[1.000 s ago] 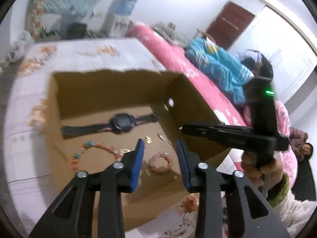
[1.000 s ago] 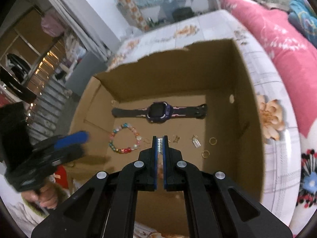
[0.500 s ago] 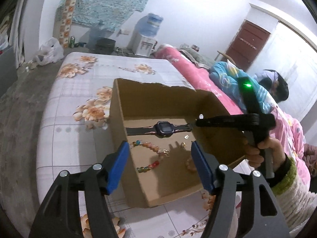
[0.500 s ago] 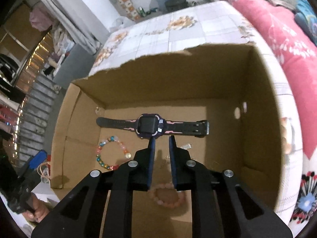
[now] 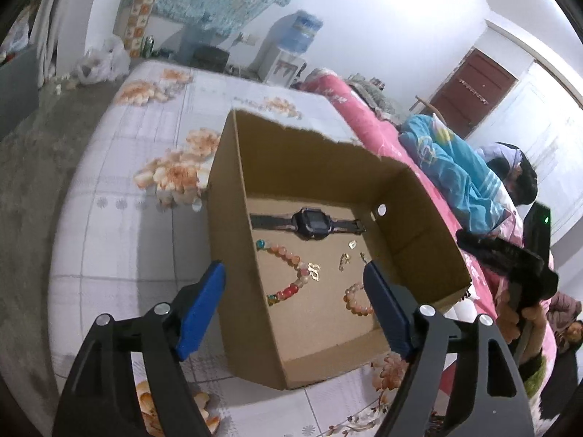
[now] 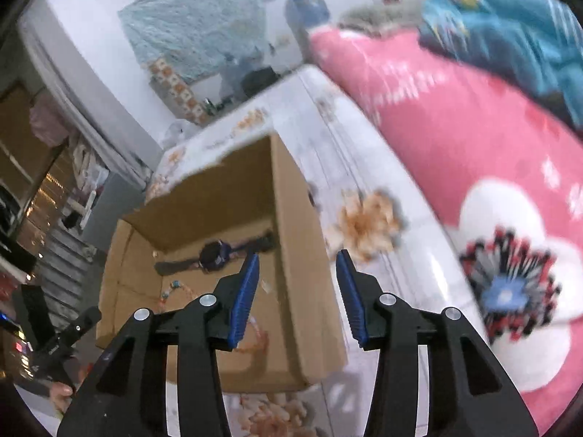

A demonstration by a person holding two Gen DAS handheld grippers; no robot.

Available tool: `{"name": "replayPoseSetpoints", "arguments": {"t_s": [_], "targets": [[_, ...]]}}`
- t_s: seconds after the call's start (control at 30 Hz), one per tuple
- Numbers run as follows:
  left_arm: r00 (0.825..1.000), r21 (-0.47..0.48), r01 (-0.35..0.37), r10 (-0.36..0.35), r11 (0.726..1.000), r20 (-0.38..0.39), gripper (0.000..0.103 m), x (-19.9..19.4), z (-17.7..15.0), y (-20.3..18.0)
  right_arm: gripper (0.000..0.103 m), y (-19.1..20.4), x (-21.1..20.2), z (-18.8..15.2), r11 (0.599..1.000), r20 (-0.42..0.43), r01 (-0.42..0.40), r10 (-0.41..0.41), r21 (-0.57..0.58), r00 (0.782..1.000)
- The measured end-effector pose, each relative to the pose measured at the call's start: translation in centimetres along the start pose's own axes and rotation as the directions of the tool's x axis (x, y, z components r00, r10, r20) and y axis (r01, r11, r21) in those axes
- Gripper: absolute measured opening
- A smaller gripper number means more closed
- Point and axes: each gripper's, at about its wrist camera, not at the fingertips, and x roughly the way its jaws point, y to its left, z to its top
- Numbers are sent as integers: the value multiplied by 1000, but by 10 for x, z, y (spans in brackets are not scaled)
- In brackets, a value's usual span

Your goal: Organize jewelry

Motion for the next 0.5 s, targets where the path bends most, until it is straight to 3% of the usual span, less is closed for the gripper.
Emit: {"name": "replayPoseSetpoints", "arguments": {"t_s": [0.13,0.23,0.5], "targets": [[999,-25,25,-26,999,-48,78,11,-5,0,46,7,17,-15,997,-102,-78,78,-1,992],[999,-18,3,-4,1000,-42,78,11,-8,-5,48,14,11,-21,998,-95,-49,45,-41,994],[997,-30,-24,22,999,-71,79,0,-24,-14,48,5,-7,-31,995,-112,-103,102,-4,988]]}}
